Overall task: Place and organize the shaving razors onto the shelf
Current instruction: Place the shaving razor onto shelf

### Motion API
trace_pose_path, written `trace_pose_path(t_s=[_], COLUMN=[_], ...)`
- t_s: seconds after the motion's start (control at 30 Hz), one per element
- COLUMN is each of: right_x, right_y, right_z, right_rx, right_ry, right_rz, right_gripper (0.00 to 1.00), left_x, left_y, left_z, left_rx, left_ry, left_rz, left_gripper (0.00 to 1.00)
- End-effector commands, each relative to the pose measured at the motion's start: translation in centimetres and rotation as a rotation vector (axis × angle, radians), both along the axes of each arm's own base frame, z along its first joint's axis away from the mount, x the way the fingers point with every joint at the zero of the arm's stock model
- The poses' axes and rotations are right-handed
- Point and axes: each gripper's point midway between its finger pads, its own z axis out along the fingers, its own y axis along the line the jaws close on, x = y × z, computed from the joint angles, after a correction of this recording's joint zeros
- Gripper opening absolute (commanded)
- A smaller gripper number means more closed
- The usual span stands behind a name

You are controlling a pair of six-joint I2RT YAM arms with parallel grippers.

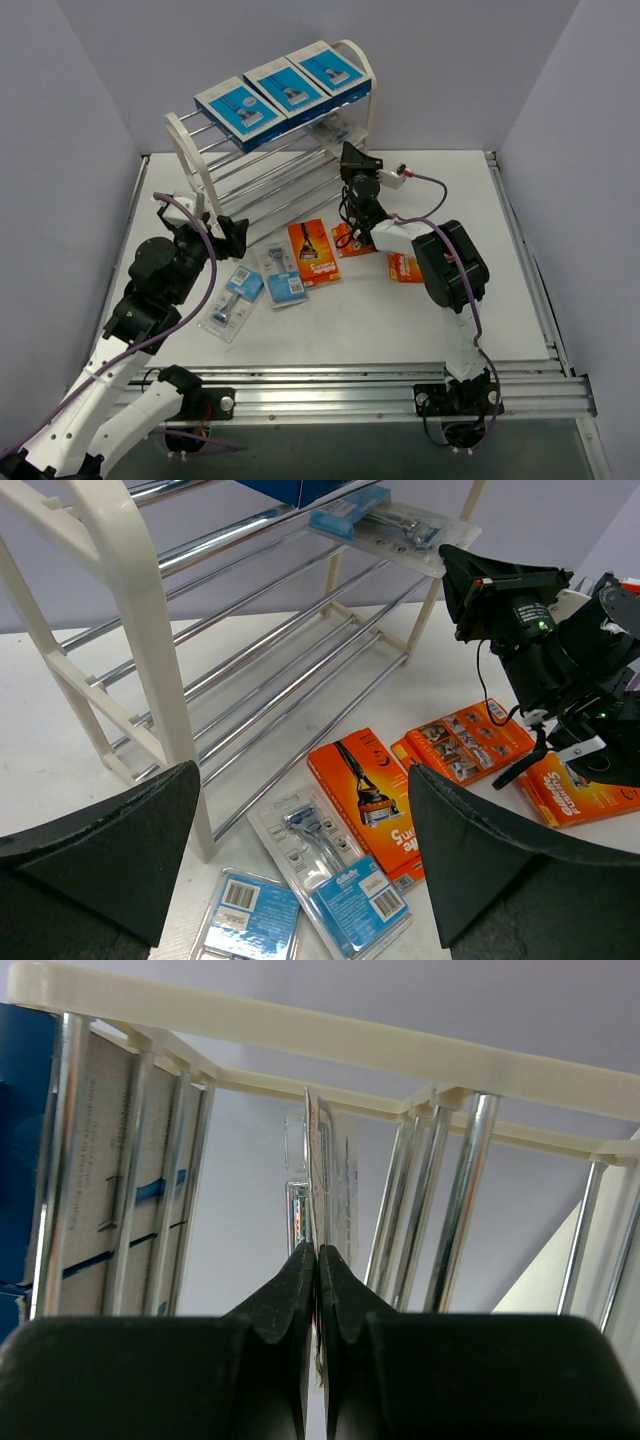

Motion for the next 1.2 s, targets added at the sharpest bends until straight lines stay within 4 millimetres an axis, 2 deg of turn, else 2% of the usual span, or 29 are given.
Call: trace_pose_path(t_s=[0.0, 0.37, 0.43, 0.53, 0.57, 0.6, 0.8, 0.97, 1.17], right_x=[0.2, 1.1, 1.1, 1.0, 0.9, 0.9, 0.3, -0.2, -1.0], right_y=[-0.3, 0.7, 0.9, 1.3, 1.4, 1.5, 2.0, 2.0, 0.9], right_z=[3.1, 0.3, 0.3, 0.3, 0.2, 0.3, 0.4, 0.6, 3.2], right_rx=[0.067, 0.038, 0.030, 0.013, 0.004, -0.012, -0.055, -0.154, -0.252], right_ry=[-0.078, -0.013, -0.012, 0.002, 0.006, 0.014, 0.031, 0.064, 0.047], right_rz=[-0.040, -0.027, -0.023, -0.013, -0.010, -0.008, 0.034, 0.059, 0.056], right_gripper=[0.00, 0.01, 0.06, 0.21, 0.30, 0.33, 0.40, 0.47, 0.59], left_x=[-0.2, -0.3, -0.3, -0.4, -0.4, -0.5, -0.6, -0.7, -0.7], left_y=[-0.3, -0.5, -0.5, -0.6, -0.5, -0.5, -0.4, -0.2, -0.2], left_z=[1.4, 1.5, 1.5, 1.5, 1.5, 1.6, 1.9, 2.0, 2.2], left_rx=[-0.004, -0.004, -0.004, -0.004, -0.004, -0.006, -0.008, -0.008, -0.009], left_ry=[-0.039, -0.043, -0.041, -0.041, -0.042, -0.045, -0.052, -0.055, -0.060], left_rz=[-0.014, -0.023, -0.025, -0.026, -0.025, -0.026, -0.023, -0.020, -0.022], left_gripper=[0.94, 0.94, 0.94, 0.94, 0.94, 0.94, 0.94, 0.94, 0.94])
